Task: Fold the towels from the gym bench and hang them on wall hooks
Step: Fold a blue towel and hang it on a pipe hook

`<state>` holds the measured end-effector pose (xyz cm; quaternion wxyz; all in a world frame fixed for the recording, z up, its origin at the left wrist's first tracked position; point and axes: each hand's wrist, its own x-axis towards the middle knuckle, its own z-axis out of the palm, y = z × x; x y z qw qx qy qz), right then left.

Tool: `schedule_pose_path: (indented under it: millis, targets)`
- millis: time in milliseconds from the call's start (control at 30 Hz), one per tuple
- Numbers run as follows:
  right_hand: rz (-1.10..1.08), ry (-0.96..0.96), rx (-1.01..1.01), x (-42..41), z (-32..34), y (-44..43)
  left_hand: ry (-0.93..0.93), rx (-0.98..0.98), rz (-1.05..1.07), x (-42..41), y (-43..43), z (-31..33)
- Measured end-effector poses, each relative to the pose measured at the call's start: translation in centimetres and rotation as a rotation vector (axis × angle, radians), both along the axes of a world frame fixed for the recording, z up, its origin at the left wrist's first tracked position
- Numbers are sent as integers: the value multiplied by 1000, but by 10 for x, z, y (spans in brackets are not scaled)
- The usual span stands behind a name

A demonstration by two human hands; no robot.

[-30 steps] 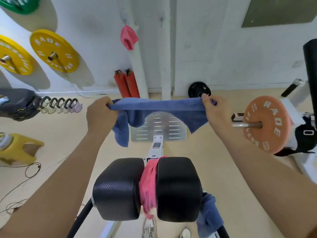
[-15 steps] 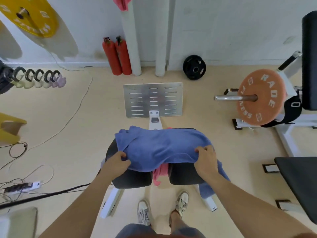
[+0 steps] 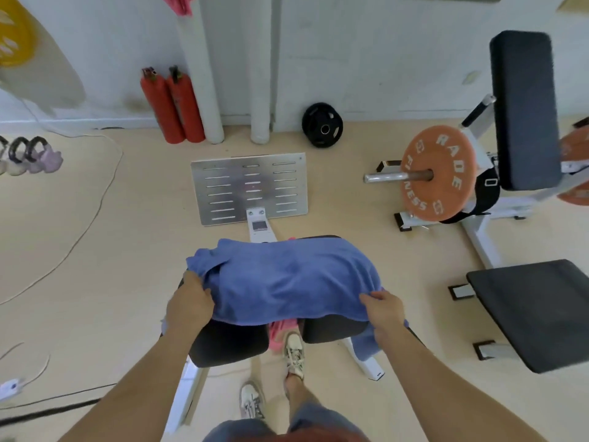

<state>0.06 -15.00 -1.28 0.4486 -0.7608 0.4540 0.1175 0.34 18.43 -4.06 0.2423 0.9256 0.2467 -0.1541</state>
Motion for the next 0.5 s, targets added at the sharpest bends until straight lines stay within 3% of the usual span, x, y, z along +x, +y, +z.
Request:
schedule_pose_path:
  millis: [67, 133, 234, 367, 434, 501]
  targets:
    - [-269, 11, 196, 3, -4, -1, 39, 9, -14, 6, 0, 2]
    - [-376, 71, 321, 7, -9, -4, 94, 27, -72, 13, -5, 11]
    - [-184, 138, 402, 17, -16, -10, 181, 67, -163, 13, -19, 23]
    - [469, 82, -87, 41, 4, -19, 206, 198, -180, 12, -29, 31]
    - [677, 34, -359, 54, 17, -18, 191, 246, -206, 16, -34, 34]
    - [803, -34, -425, 67, 24, -11, 184, 233, -189, 21, -41, 38]
